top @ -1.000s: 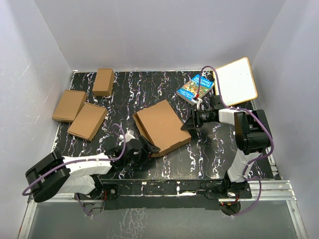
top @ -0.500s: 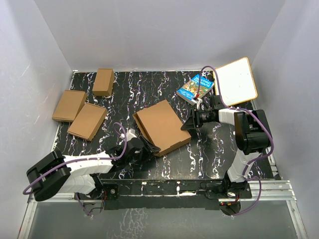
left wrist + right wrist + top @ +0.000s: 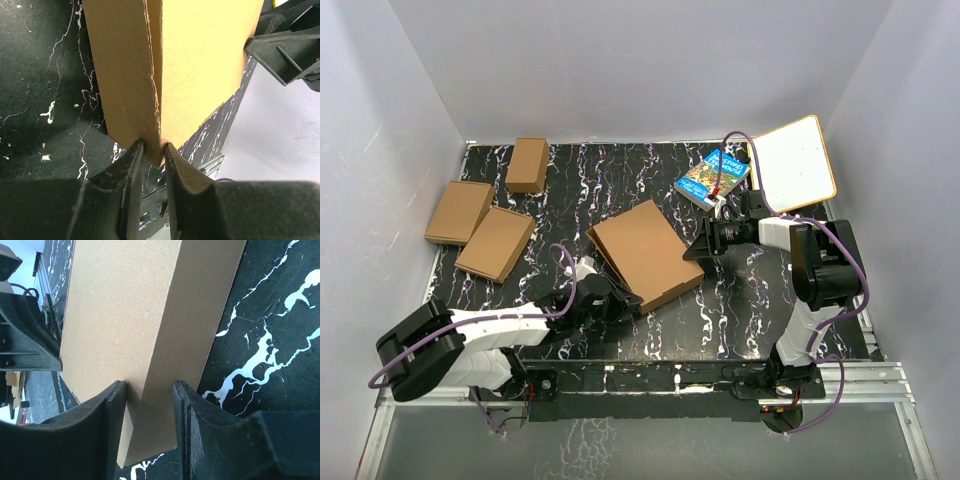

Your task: Fold the paper box

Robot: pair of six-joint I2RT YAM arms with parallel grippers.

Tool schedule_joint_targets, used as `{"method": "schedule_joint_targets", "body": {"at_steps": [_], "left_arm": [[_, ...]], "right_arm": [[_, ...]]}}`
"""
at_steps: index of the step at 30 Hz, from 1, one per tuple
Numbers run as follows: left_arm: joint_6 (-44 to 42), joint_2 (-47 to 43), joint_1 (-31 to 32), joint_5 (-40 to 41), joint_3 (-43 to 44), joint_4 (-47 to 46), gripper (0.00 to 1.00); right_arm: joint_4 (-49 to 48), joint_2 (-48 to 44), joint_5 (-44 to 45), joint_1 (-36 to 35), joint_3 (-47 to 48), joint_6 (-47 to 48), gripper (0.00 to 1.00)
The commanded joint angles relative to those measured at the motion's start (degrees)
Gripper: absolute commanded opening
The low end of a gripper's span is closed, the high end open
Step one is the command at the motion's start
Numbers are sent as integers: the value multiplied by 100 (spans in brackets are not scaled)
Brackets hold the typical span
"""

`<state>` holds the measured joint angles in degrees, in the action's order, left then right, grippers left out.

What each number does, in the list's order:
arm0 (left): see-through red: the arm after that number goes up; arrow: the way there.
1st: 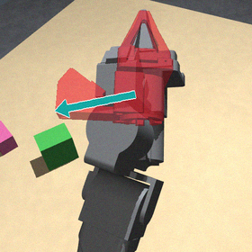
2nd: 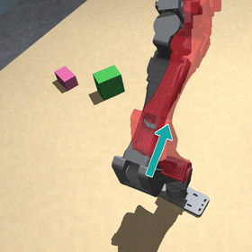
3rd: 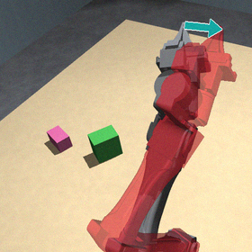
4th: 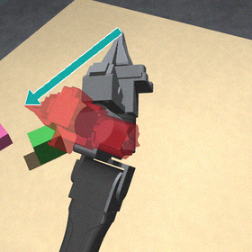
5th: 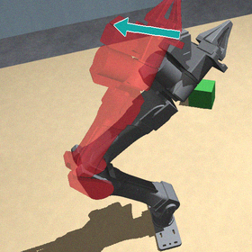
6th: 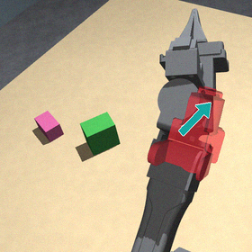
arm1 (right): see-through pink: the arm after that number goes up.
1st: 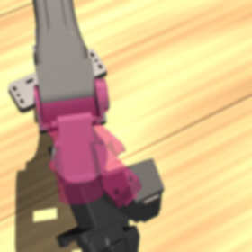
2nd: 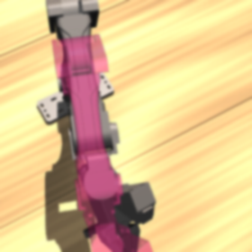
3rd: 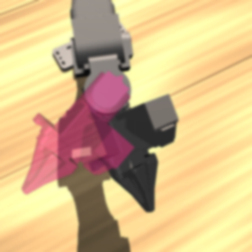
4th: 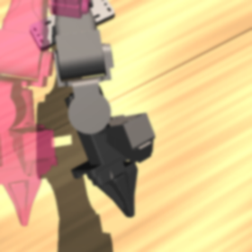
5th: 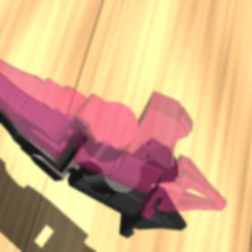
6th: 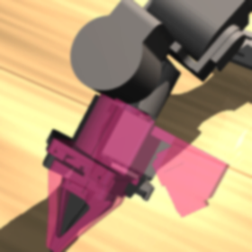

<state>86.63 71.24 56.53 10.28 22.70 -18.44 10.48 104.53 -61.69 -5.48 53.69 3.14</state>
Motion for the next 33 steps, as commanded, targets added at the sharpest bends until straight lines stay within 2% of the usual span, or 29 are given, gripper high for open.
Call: {"method": "schedule_joint_targets", "body": {"at_steps": [1,6,12,16,24,28,33], "left_arm": [[-164,98,52,-20,169,166,11],[-666,-261,51,191,226,642,23],[-1589,-864,-20,506,235,1110,57],[-2314,-1246,-246,423,191,1178,72],[-3541,-1700,-1876,-1065,-31,741,96],[-4087,-1546,-2552,-1344,205,940,97],[-4334,-1334,-3419,-1895,300,663,97]], "right_arm": [[7,252,843,-120,-23,416,44],[24,262,854,-118,-11,427,44],[37,270,862,-114,3,445,44],[50,278,861,-120,15,444,44],[51,287,836,-120,14,460,44],[51,305,826,-119,16,460,44],[51,311,829,-120,22,469,44]]}}
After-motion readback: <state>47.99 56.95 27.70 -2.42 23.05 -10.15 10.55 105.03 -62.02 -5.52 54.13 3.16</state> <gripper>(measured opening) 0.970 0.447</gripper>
